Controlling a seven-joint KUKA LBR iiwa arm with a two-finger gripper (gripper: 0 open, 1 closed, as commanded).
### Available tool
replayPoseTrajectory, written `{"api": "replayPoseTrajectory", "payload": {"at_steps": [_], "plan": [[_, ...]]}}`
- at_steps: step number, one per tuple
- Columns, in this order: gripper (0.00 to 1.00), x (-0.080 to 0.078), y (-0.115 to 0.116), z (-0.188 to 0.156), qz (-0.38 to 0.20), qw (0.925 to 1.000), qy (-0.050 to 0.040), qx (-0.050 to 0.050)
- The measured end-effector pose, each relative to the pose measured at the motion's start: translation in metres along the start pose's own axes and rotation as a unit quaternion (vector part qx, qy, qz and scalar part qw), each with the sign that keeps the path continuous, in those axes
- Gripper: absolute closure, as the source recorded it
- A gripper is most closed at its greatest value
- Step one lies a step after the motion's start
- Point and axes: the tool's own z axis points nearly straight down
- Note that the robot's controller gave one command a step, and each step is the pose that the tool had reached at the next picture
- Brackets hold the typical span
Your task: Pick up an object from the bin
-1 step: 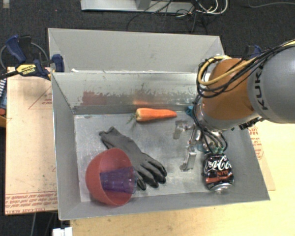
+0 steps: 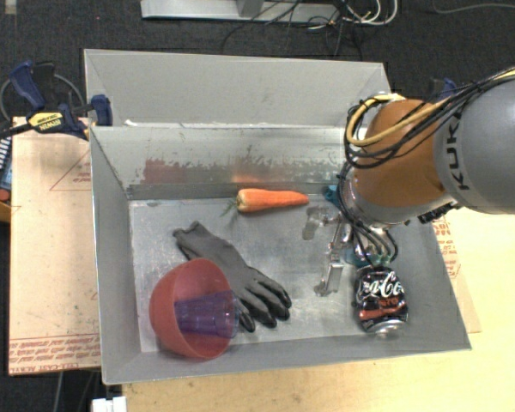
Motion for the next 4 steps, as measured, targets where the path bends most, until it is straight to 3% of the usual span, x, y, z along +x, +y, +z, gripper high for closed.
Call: {"api": "replayPoseTrajectory", "payload": {"at_steps": [1, 2, 3, 4], "plan": [[0.00, 0.020, 0.068, 0.066, 0.071, 0.9975, 0.0053, -0.001], [0.00, -0.095, 0.064, 0.021, 0.084, 0.9965, -0.0011, -0.001], [0.00, -0.001, 0.163, 0.035, 0.173, 0.9850, 0.0064, -0.001], [0.00, -0.102, 0.080, 0.063, 0.174, 0.9848, 0.0039, -0.001]]}}
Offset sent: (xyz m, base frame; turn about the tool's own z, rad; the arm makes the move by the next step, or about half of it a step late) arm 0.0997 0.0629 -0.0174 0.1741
